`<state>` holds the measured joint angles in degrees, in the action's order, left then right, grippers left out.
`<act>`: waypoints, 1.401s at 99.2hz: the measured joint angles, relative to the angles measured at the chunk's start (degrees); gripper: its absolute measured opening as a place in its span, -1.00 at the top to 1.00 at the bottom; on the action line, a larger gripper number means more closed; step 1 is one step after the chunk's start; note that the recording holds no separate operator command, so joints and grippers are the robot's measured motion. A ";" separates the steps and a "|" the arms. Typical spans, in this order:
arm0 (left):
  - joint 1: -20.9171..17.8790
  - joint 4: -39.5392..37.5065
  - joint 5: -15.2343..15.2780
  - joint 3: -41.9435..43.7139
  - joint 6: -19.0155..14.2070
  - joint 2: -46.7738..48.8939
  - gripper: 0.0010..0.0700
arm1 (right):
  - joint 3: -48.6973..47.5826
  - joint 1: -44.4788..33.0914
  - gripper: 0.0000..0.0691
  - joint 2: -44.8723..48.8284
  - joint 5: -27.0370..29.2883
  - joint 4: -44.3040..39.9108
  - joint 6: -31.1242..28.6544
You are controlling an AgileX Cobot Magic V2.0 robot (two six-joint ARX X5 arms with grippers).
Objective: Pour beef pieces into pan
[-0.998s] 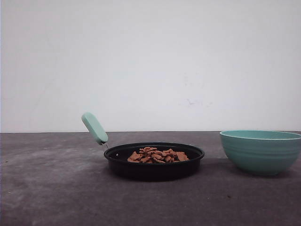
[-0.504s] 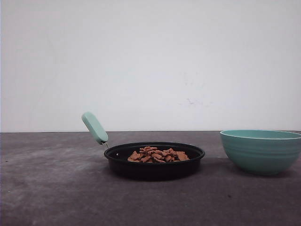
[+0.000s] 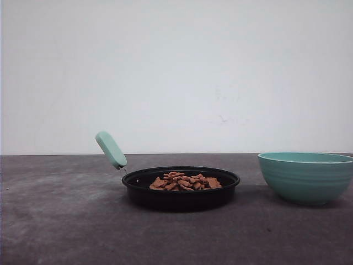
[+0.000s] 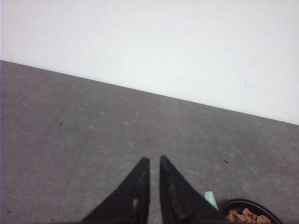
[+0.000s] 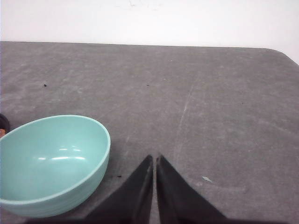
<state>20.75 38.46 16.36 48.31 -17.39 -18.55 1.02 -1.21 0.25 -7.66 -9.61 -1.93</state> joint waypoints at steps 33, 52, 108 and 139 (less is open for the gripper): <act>-11.43 -2.21 0.31 -2.91 5.14 9.68 0.99 | 0.00 0.00 0.97 0.00 0.00 0.00 0.00; -19.37 -8.72 -4.00 -20.06 5.35 15.50 0.99 | 0.00 0.00 0.97 0.00 0.00 0.00 0.02; -22.77 -15.91 -12.35 -42.71 -0.55 18.32 0.99 | 0.00 0.00 0.97 0.00 0.13 0.07 0.02; -22.77 -17.44 -19.47 -43.04 13.29 18.34 0.99 | -0.02 0.00 0.97 0.00 0.13 0.07 0.00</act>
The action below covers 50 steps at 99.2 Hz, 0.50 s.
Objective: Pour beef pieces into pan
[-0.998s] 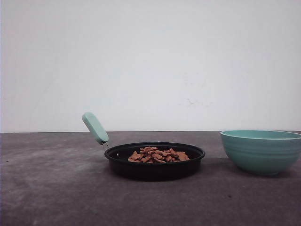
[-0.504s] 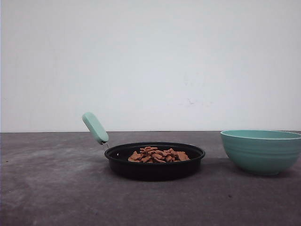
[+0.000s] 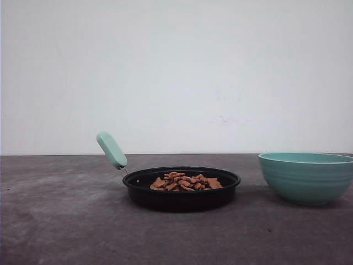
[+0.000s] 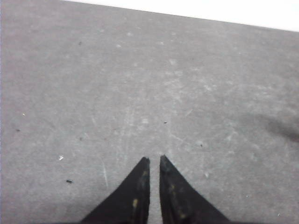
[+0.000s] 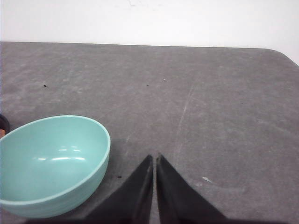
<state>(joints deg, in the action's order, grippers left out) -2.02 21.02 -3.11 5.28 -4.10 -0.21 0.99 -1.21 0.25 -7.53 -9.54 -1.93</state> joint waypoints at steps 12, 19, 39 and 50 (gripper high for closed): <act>0.00 0.00 0.07 0.00 0.90 0.00 0.99 | 0.00 0.00 0.97 0.00 0.00 0.00 0.02; 0.00 0.00 0.11 0.00 1.60 0.00 0.99 | 0.00 0.00 0.97 0.00 0.00 0.00 0.02; 0.00 -0.04 0.11 0.00 1.62 -0.02 0.99 | 0.00 0.00 0.97 0.00 0.00 0.00 0.02; 0.00 -0.04 0.11 0.00 1.62 -0.02 0.99 | 0.00 0.00 0.97 0.00 0.02 0.00 0.00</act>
